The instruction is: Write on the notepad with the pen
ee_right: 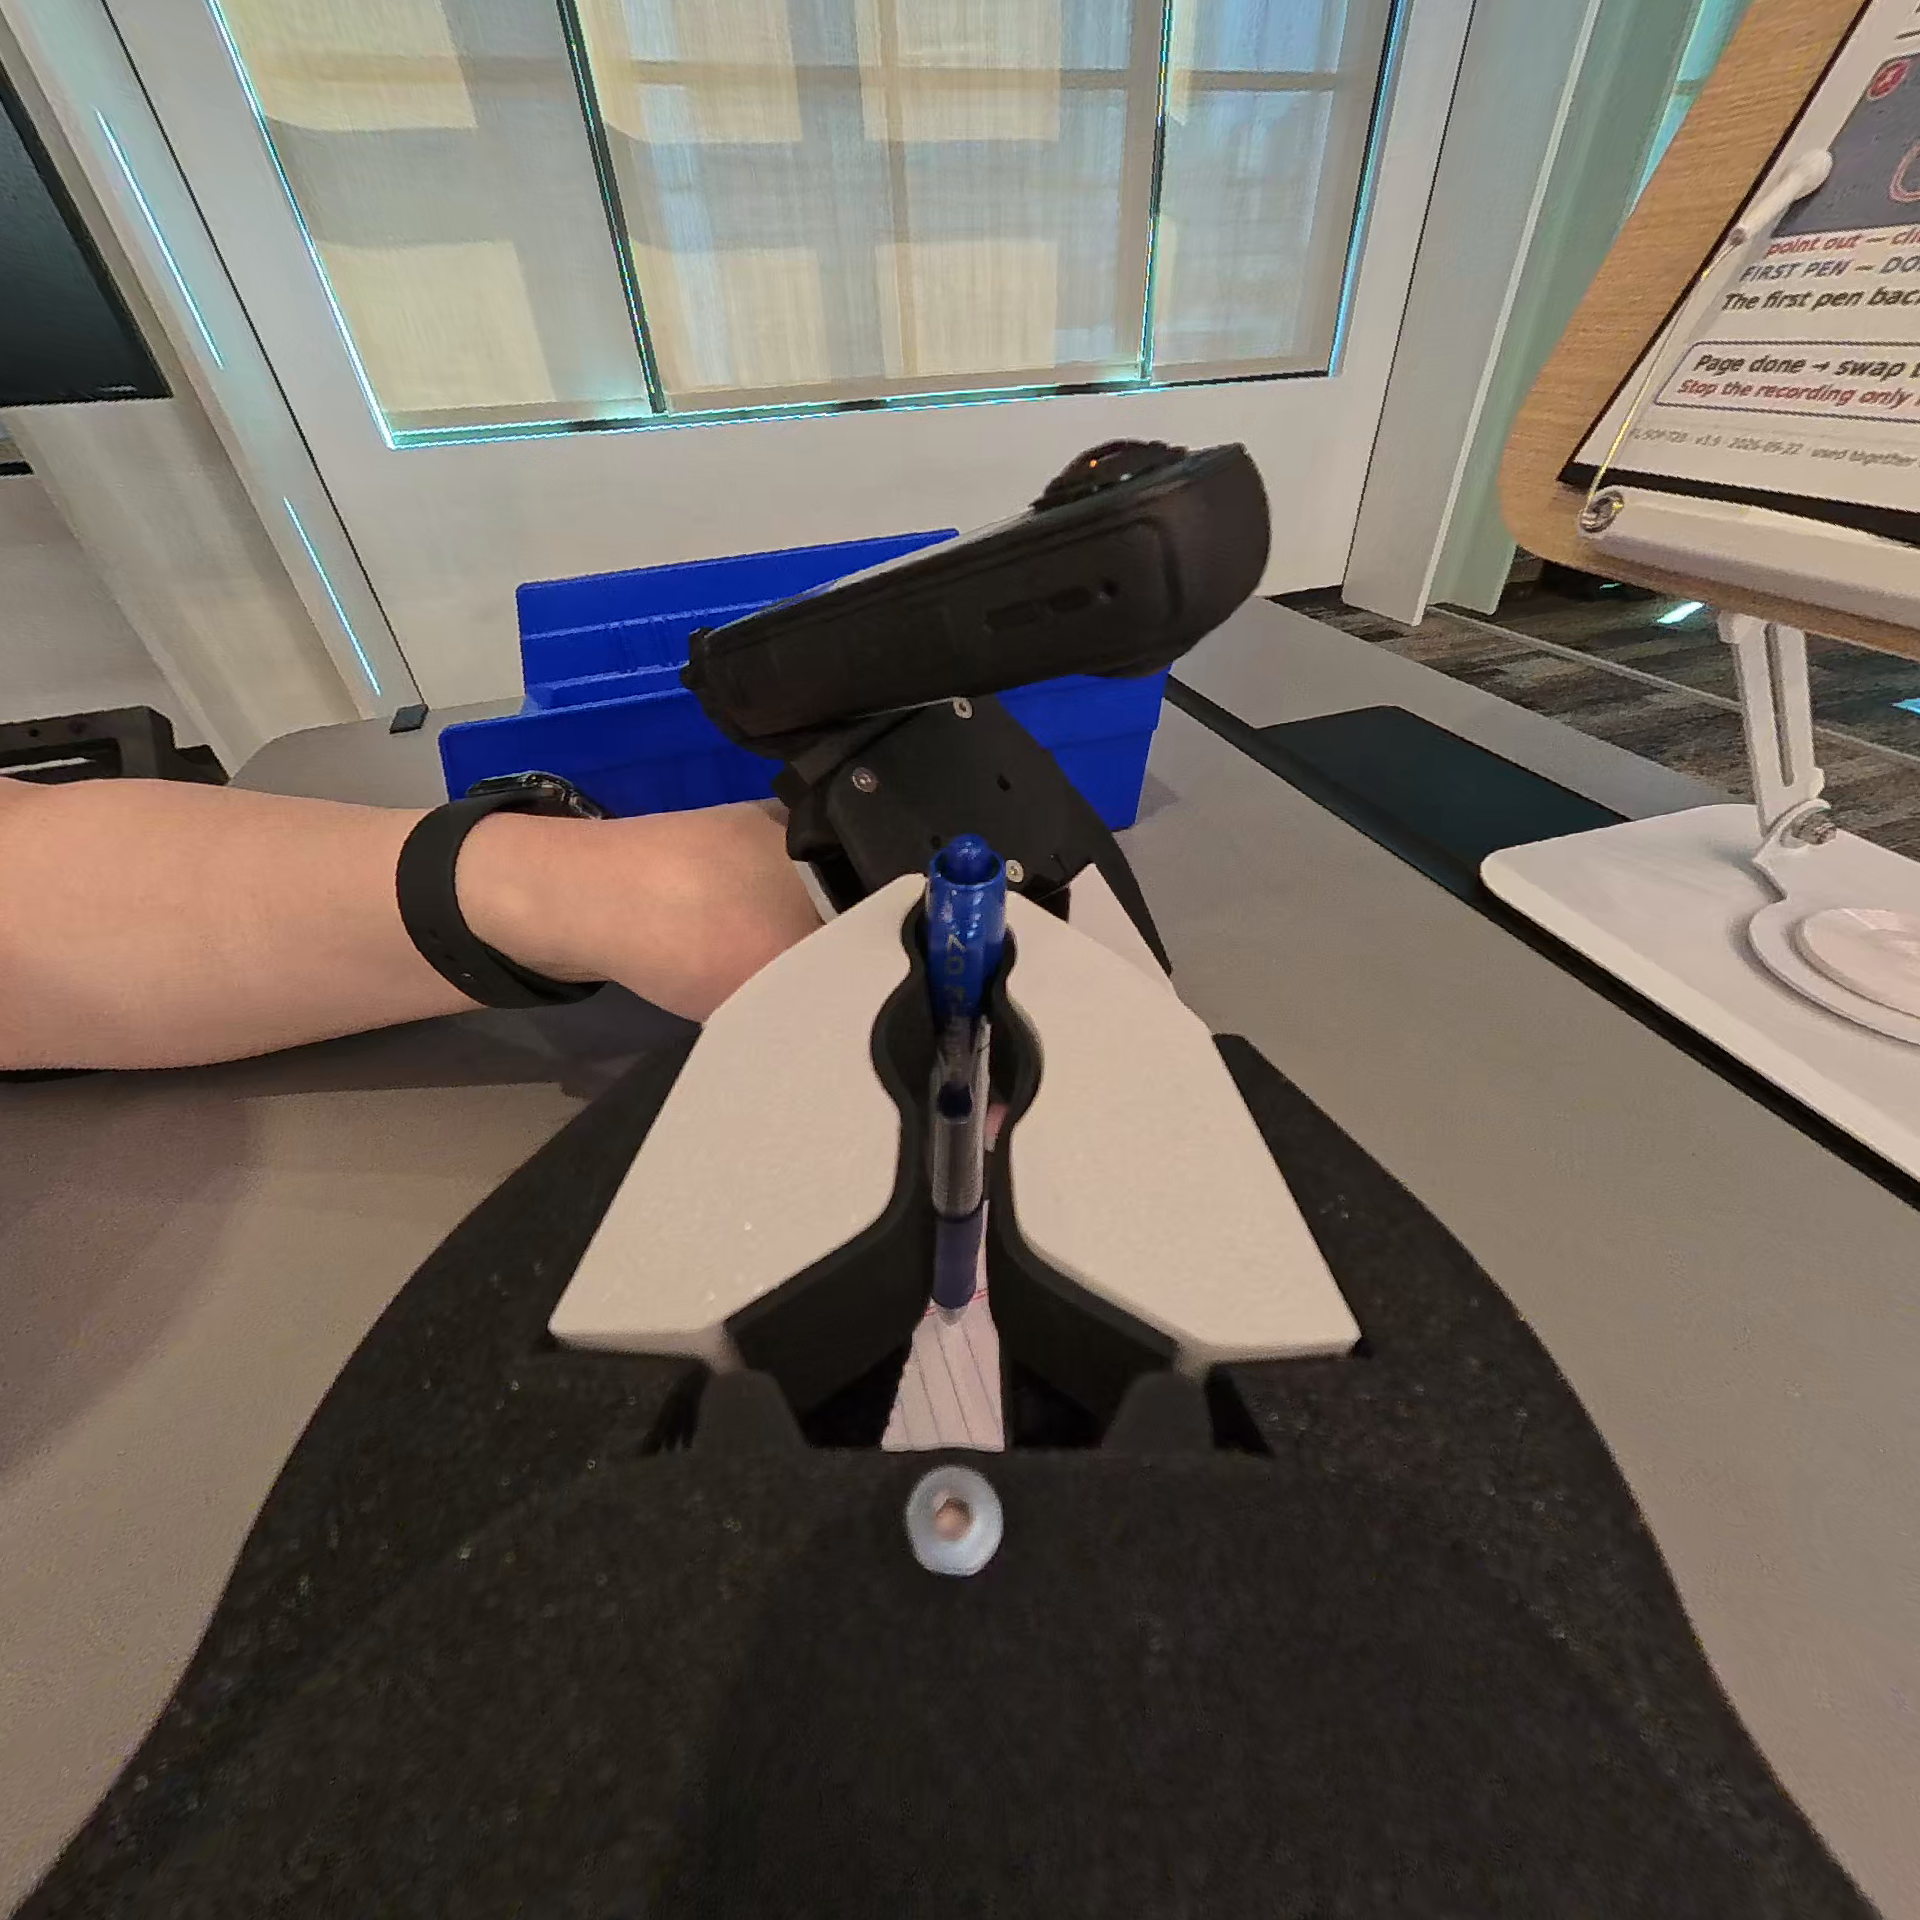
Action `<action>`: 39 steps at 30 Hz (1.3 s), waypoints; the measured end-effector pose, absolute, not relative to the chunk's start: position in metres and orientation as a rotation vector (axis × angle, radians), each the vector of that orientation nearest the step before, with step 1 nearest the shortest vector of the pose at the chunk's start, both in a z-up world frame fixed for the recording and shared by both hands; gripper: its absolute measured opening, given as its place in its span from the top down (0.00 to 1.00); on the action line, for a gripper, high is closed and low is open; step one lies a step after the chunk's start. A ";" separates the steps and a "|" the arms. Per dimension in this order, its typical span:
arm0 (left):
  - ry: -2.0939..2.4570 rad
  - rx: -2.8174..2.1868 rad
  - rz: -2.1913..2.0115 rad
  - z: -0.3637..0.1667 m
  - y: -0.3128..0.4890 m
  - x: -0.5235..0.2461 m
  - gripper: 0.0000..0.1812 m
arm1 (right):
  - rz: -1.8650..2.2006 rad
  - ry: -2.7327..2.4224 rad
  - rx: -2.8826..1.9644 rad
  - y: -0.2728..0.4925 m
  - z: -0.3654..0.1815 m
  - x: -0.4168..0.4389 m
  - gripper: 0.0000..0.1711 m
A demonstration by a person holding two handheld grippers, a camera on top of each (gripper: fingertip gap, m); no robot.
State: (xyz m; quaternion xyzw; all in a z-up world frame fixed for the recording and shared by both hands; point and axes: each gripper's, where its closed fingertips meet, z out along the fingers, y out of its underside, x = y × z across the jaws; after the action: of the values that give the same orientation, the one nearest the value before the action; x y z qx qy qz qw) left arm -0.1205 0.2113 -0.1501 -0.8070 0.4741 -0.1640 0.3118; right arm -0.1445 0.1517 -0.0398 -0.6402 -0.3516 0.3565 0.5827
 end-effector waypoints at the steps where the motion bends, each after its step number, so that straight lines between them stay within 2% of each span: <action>1: 1.250 -2.131 -0.435 -0.150 0.211 -0.121 1.00 | 0.831 -0.819 -1.491 0.152 -0.040 -0.144 0.97; 39: 1.246 -2.133 -0.445 -0.150 0.211 -0.120 1.00 | 0.791 -0.884 -1.482 0.130 -0.045 -0.151 0.97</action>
State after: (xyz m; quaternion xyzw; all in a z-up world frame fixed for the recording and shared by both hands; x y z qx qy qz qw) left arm -0.1205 0.2114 -0.1499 -0.8079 0.4718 -0.1685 0.3104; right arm -0.1510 0.1301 -0.0453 -0.6348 -0.3785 0.3388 0.5822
